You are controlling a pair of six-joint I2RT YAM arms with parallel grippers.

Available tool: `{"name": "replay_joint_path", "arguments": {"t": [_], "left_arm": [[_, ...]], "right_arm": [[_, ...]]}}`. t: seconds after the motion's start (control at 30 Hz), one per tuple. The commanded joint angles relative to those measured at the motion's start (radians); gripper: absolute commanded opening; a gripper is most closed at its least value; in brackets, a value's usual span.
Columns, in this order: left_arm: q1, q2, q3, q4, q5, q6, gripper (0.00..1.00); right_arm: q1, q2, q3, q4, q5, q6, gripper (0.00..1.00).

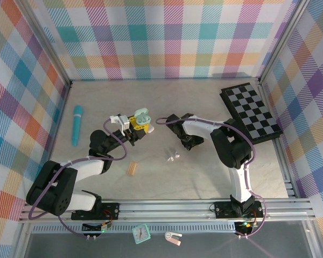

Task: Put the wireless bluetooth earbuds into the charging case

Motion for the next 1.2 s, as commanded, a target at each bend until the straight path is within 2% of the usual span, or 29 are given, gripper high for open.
{"name": "replay_joint_path", "arguments": {"t": [0.0, 0.3, 0.57, 0.93, 1.17], "left_arm": [[0.008, -0.021, -0.009, 0.057, 0.014, -0.002, 0.31], [0.008, -0.025, -0.010, 0.057, 0.019, -0.001, 0.31], [0.004, -0.016, -0.003, 0.053, 0.032, 0.012, 0.31], [-0.039, 0.013, 0.023, 0.044, 0.027, 0.041, 0.30], [-0.101, 0.022, 0.060, -0.039, 0.012, 0.109, 0.30]], "right_arm": [[0.000, 0.025, 0.013, -0.034, 0.018, -0.017, 0.28], [0.000, -0.026, -0.003, -0.016, 0.008, -0.025, 0.20], [0.000, -0.138, -0.046, 0.010, -0.053, -0.020, 0.21], [-0.001, -0.486, -0.104, 0.047, -0.330, 0.008, 0.21], [-0.011, -0.662, -0.077, 0.110, -0.575, 0.021, 0.21]]}}
